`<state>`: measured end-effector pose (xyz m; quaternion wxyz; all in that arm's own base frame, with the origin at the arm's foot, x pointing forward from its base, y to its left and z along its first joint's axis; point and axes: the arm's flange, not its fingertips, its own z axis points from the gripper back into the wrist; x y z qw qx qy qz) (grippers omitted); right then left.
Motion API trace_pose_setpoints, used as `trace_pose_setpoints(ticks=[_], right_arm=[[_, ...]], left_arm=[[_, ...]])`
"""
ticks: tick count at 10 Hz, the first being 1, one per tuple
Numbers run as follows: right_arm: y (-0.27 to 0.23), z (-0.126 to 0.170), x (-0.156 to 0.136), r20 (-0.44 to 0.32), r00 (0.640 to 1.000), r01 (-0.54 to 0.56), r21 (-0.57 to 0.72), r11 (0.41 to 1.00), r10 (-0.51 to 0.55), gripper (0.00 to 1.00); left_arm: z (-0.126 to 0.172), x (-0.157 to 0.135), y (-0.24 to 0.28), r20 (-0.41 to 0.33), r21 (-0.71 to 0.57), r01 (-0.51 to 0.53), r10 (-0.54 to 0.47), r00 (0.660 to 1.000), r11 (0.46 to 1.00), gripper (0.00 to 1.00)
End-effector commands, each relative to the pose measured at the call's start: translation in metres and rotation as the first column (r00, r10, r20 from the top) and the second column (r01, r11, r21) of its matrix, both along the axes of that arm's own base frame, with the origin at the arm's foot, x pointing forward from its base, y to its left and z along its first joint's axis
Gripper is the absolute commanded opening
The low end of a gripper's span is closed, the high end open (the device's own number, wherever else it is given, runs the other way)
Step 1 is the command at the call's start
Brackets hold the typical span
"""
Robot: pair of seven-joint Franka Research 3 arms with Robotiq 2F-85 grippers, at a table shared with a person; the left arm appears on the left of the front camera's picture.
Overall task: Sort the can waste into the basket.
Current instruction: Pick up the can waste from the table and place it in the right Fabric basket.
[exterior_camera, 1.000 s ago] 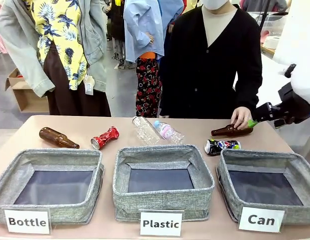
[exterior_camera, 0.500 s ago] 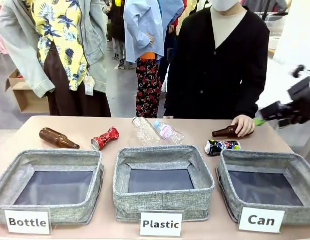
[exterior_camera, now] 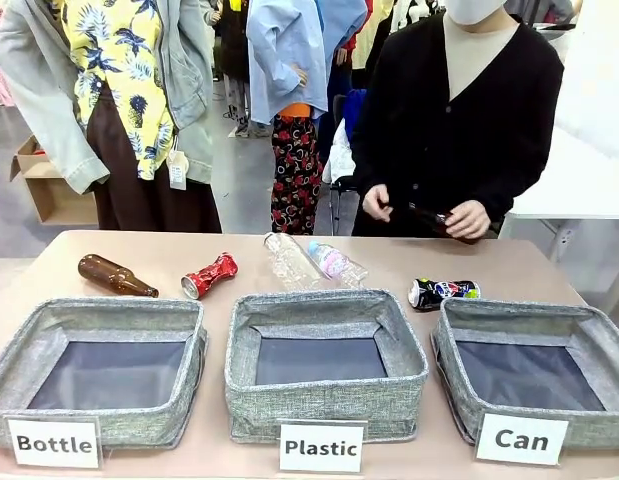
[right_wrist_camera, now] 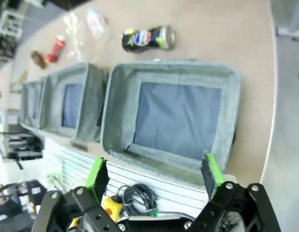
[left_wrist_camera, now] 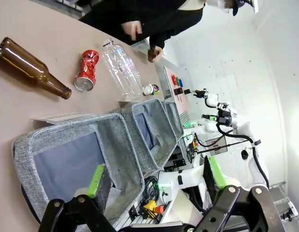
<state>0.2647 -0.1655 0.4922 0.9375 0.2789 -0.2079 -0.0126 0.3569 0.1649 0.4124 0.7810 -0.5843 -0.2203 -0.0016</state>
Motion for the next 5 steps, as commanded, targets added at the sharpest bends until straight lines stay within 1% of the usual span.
trace_pose_setpoints(ticks=[1, 2, 3, 4, 5], right_arm=[[-0.009, -0.022, -0.018, 0.022, 0.999, 0.023, 0.082, 0.996, -0.025, 1.0], [-0.014, -0.031, -0.019, 0.007, 0.999, 0.049, 0.103, 0.993, -0.05, 1.0], [-0.011, -0.035, -0.015, 0.008, 0.998, 0.063, 0.093, 0.994, -0.064, 1.0], [-0.001, -0.034, -0.005, 0.02, 0.996, 0.081, 0.061, 0.995, -0.083, 1.0], [0.02, -0.03, 0.009, 0.051, 0.995, 0.081, 0.005, 0.997, -0.081, 1.0]], left_arm=[[0.0, -0.002, 0.0, 0.023, -0.002, 0.012, -0.012, 1.0, 1.0, 1.0], [0.0, -0.002, 0.0, 0.023, -0.002, 0.012, -0.012, 1.0, 1.0, 1.0], [0.0, -0.002, 0.0, 0.023, -0.002, 0.012, -0.012, 1.0, 1.0, 1.0], [0.0, -0.002, 0.0, 0.023, -0.002, 0.012, -0.012, 1.0, 1.0, 1.0], [0.0, -0.002, 0.0, 0.023, -0.002, 0.012, -0.012, 1.0, 1.0, 1.0]])
